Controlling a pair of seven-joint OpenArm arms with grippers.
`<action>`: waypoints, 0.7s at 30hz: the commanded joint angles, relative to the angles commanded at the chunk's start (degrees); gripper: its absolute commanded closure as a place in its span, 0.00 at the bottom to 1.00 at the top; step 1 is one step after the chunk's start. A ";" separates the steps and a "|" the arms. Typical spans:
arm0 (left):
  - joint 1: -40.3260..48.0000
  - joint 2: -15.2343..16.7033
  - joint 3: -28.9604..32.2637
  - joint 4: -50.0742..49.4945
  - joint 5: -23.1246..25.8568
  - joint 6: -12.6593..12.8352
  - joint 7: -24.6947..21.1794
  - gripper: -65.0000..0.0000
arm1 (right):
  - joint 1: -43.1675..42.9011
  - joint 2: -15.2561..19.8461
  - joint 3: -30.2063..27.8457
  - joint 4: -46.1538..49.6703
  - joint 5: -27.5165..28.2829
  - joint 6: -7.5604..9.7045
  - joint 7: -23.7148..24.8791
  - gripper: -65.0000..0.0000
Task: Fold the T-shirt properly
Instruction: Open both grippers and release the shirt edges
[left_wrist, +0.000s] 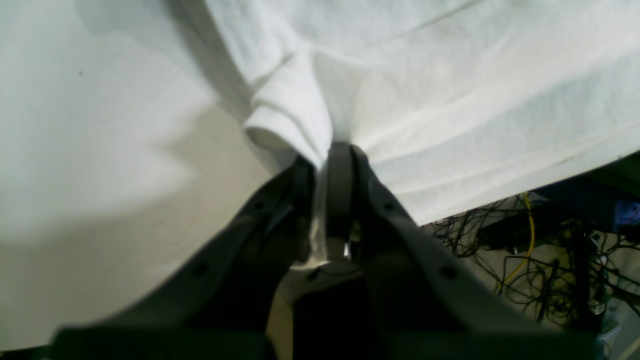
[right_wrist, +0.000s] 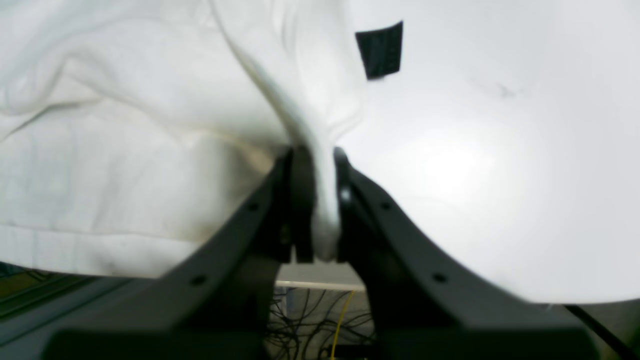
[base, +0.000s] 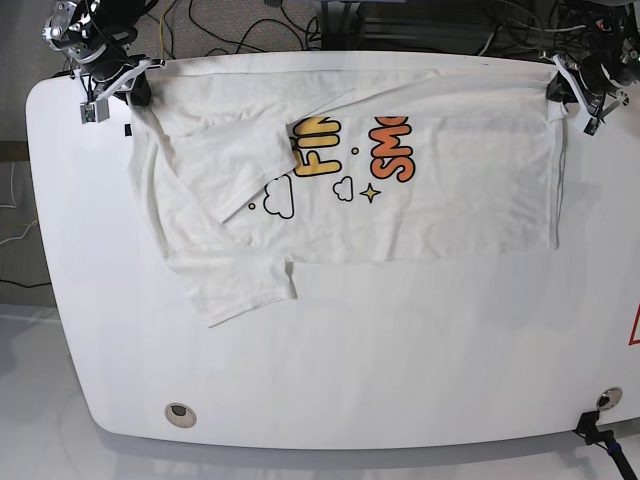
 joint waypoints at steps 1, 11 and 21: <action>-0.09 0.00 0.00 0.00 0.00 0.00 0.00 1.00 | 0.09 -0.09 -0.09 0.09 0.00 0.00 0.00 1.00; -1.14 0.00 -0.09 7.38 0.00 -0.09 0.00 0.50 | 1.58 -0.09 -0.09 -0.09 -0.18 0.00 0.00 1.00; -4.84 -0.09 -0.09 9.76 0.18 -0.09 0.18 0.47 | 2.73 0.18 0.09 0.26 0.00 0.00 -0.26 1.00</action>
